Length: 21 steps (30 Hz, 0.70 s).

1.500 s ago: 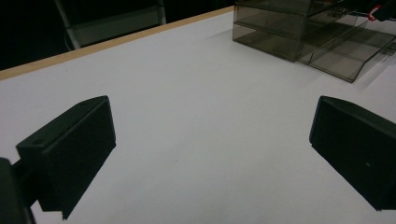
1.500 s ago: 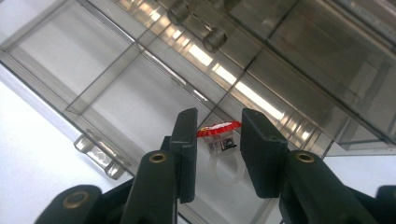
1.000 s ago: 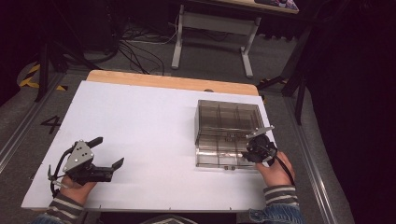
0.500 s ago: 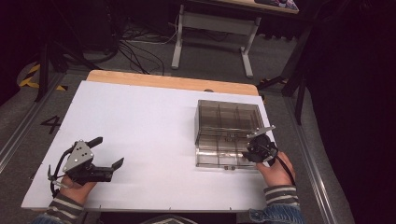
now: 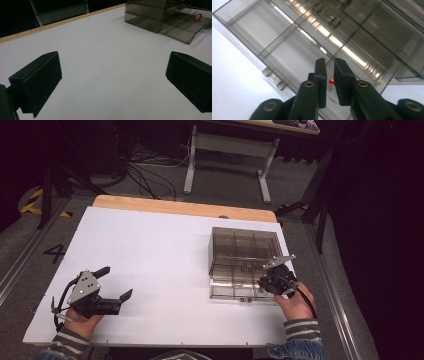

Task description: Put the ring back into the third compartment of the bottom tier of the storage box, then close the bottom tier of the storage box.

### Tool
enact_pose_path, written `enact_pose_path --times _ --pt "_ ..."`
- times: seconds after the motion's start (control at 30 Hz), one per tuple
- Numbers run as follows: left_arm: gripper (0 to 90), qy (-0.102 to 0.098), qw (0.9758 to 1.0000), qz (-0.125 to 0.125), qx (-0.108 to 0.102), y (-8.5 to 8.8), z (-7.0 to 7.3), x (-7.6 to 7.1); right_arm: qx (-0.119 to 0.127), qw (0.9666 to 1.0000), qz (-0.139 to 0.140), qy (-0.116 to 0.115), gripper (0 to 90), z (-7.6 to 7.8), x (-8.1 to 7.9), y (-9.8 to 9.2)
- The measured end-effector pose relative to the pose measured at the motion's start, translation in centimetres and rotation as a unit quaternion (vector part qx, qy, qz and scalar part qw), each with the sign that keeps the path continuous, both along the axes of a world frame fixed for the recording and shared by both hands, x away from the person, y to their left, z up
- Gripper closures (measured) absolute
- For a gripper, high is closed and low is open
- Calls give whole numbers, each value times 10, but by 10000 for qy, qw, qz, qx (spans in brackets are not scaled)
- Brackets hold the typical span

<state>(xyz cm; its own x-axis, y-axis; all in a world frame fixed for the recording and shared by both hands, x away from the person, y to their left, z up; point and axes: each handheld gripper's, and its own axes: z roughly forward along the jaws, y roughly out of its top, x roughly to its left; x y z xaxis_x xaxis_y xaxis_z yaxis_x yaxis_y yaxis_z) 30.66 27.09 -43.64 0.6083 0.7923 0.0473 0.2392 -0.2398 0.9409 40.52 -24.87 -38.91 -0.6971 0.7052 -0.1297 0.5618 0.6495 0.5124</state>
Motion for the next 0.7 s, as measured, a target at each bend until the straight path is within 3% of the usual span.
enact_pose_path --times 0.17,0.37,0.7 --pt "11 2 10000 1 -25 0 0 0 -16 9999 109 58 899 1 -1 3" --pt "12 -20 10000 -20 17 0 0 0 -34 9995 240 190 900 1 -3 4" --pt "11 -13 10000 -10 -19 -1 0 0 -139 9966 522 617 899 -2 -6 7"
